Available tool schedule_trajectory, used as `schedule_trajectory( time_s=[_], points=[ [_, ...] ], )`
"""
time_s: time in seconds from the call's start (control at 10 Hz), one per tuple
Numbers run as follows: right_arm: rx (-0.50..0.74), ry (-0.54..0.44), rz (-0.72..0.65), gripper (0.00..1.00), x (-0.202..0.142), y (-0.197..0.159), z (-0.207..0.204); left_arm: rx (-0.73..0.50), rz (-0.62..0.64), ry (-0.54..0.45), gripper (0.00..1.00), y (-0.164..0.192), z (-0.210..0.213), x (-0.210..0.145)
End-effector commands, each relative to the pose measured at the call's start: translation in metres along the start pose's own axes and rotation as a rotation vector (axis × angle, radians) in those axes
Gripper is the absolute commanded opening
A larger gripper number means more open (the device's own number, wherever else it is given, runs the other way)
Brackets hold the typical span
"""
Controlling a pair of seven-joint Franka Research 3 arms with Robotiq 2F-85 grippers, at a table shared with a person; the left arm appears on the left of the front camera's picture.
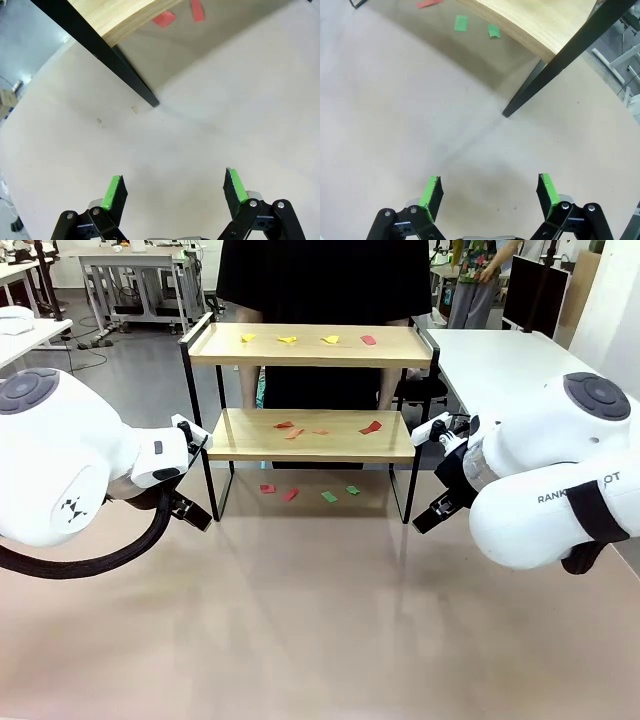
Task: Clean the shelf.
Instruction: Pick up the Duster handed by the human.
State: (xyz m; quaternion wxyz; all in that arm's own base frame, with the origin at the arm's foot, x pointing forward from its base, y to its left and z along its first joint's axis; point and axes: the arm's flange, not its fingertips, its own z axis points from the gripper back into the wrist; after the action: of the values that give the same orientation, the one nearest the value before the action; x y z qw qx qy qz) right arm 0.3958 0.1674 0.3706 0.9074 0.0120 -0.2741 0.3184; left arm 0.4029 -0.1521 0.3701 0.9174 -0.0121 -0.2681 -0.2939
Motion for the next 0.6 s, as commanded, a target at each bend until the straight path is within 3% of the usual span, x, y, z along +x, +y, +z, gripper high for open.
schedule_trajectory(
  time_s=[0.0,0.2,0.5],
  points=[
    [0.037,-0.009,0.002,1.00,0.022,-0.021,0.015,-0.052,-0.010,-0.026,1.00,0.014,0.020,0.013],
    [0.111,-0.072,-0.048,1.00,0.039,-0.068,0.054,-0.100,-0.026,-0.031,1.00,0.042,0.054,0.041],
    [0.223,-0.195,-0.093,1.00,0.025,-0.151,0.101,-0.286,-0.115,-0.020,1.00,0.107,0.088,0.055]
  ],
)
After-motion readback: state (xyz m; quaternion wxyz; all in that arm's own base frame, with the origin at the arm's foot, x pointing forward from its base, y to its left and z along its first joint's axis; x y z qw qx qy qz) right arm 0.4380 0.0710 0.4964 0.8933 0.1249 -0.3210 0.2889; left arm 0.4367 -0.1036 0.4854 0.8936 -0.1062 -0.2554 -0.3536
